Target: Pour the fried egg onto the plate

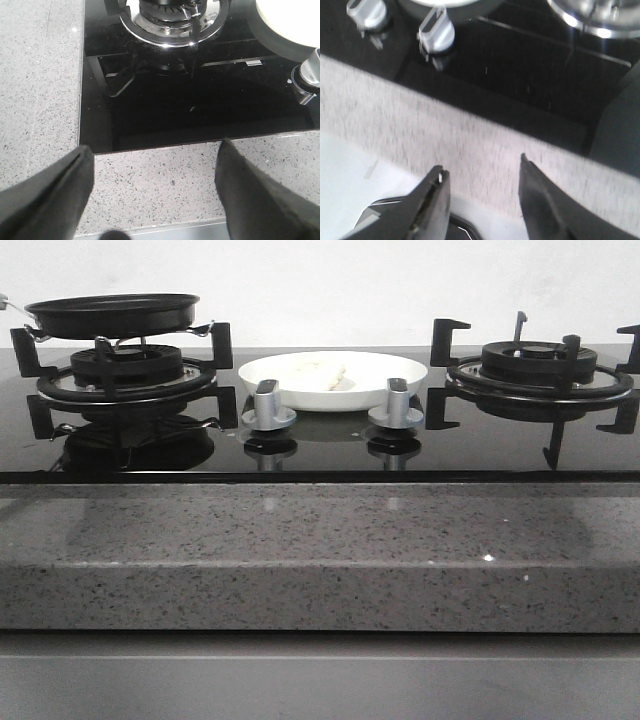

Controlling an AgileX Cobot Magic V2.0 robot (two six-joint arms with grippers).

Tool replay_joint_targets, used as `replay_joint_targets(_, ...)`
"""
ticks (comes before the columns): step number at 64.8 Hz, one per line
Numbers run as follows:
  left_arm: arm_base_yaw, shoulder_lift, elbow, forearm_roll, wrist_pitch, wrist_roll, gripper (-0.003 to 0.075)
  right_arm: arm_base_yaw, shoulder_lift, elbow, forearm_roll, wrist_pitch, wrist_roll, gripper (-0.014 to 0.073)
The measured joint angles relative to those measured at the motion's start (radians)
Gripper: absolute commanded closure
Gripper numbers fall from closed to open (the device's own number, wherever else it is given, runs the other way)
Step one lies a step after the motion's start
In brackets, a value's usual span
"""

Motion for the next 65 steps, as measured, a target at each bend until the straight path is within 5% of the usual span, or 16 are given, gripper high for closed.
replay_joint_targets(24,0.000,0.000,0.000,0.000,0.000,0.000,0.0227,0.000,-0.231,0.095,-0.022,0.000,0.000,0.0236)
replay_joint_targets(30,0.000,0.000,0.000,0.000,0.000,0.000,0.0241,0.000,-0.232,0.095,-0.030,0.000,0.000,0.0301)
replay_joint_targets(36,0.000,0.000,0.000,0.004,0.000,0.000,0.0346,0.000,-0.232,0.095,-0.032,0.000,0.000,0.0458)
replay_joint_targets(44,0.000,0.000,0.000,0.004,0.000,0.000,0.0584,0.000,-0.232,0.095,-0.033,0.000,-0.001,0.0667)
replay_joint_targets(50,0.000,0.000,0.000,0.004,0.000,0.000,0.0727,0.000,-0.232,0.095,-0.033,0.000,-0.001,0.0662)
replay_joint_targets(65,0.000,0.000,0.000,0.004,0.000,0.000,0.0739,0.000,-0.232,0.095,-0.036,0.005,-0.001,0.0662)
